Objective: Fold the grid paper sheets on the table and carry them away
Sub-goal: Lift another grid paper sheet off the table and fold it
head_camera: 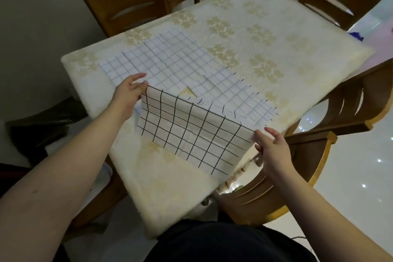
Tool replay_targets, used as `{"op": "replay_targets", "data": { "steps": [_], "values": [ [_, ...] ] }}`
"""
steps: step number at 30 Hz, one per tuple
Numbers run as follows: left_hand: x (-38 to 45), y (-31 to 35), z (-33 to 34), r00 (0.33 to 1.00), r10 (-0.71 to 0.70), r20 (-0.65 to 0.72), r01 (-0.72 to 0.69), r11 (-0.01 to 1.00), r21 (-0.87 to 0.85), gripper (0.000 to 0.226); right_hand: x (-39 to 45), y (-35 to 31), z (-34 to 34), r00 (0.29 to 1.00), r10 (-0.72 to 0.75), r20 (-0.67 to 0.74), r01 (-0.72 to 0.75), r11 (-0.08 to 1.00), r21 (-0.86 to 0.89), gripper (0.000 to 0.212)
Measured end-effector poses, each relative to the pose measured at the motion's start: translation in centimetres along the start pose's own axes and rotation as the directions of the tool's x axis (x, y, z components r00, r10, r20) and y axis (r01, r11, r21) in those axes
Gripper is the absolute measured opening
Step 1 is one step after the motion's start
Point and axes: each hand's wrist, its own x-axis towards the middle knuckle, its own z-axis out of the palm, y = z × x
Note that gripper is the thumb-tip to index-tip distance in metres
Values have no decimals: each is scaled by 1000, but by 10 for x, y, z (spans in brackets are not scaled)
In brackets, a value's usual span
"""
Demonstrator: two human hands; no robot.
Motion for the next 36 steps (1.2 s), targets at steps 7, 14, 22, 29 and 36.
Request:
{"op": "replay_targets", "data": {
  "steps": [7,14,22,29,36],
  "values": [
    [-37,28,-19,993,106,57,-111,989,100,17,-8,-26,-12,941,-305,146,330,922,-202,29],
    [-69,46,-39,986,88,144,-132,934,332,33,-14,-37,-19,842,-490,226,531,676,-511,30],
    [-87,46,-58,981,104,161,-169,862,478,12,-11,-37,-34,785,-542,300,600,546,-585,11],
    [-93,44,-52,944,21,330,-140,930,339,5,-4,-41,-46,800,-474,367,600,650,-467,7],
    [-83,38,-10,968,-51,248,17,990,139,8,21,-45,-47,850,-443,286,524,773,-358,12]
  ]
}}
